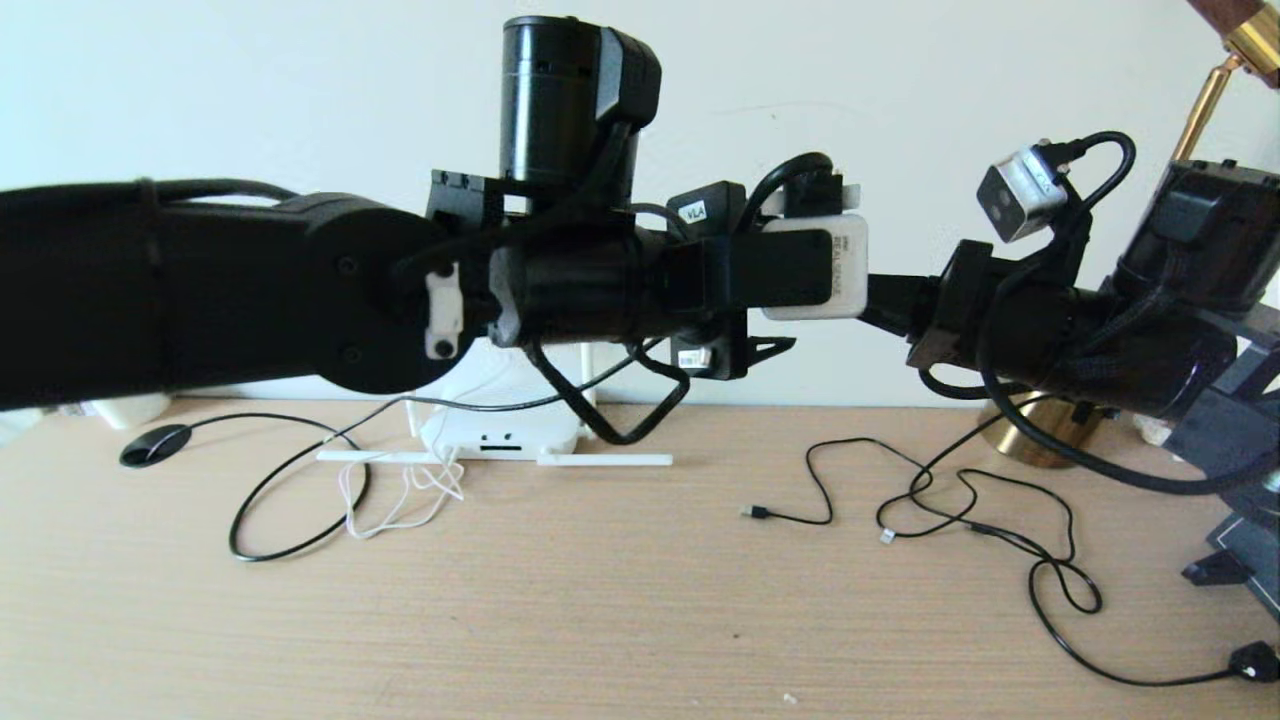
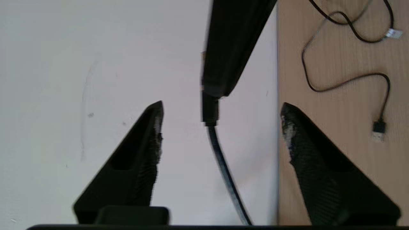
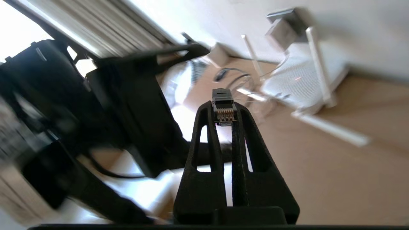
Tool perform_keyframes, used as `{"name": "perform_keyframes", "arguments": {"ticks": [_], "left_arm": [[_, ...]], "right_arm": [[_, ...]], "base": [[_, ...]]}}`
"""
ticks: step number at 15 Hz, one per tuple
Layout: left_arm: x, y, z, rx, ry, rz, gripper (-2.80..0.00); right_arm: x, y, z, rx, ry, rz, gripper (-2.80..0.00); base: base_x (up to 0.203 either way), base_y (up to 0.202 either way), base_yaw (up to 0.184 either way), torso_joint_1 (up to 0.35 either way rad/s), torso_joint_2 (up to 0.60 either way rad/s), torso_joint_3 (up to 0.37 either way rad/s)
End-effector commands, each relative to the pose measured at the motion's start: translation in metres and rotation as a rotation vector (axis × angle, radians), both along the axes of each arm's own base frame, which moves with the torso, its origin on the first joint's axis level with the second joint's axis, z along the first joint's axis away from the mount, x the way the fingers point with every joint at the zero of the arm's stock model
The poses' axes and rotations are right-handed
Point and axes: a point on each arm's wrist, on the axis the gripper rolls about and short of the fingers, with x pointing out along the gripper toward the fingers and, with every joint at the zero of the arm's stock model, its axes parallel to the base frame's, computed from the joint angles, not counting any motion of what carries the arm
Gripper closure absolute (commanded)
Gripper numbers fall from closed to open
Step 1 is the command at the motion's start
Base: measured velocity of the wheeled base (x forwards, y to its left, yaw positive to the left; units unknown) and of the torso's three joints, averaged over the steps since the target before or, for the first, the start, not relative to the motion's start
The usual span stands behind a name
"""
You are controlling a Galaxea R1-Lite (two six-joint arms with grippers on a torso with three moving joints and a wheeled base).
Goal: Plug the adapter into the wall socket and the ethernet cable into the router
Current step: Hand it to the other hand
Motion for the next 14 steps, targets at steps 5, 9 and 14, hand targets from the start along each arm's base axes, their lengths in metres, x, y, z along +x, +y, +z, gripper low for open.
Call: {"name": "perform_keyframes", "arguments": {"ticks": [5,9,14], "left_arm": [[0.004,0.028,-0.011,-0.078,-0.140,-0.064,-2.80],[0.026,0.049,-0.009,-0.147,-0.259,-0.178,-2.80],[0.028,0.055,-0.018,-0.163,-0.332,-0.276,-2.80]], "right_arm": [[-0.002,0.001,0.011,0.198,0.311,0.071,0.00],[-0.005,0.002,0.019,0.268,0.494,0.204,0.00],[-0.004,0.003,0.025,0.275,0.596,0.298,0.00]], "base": [[0.000,0.000,0.000,0.000,0.00,0.000],[0.000,0.000,0.000,0.000,0.00,0.000],[0.000,0.000,0.000,0.000,0.00,0.000]]}}
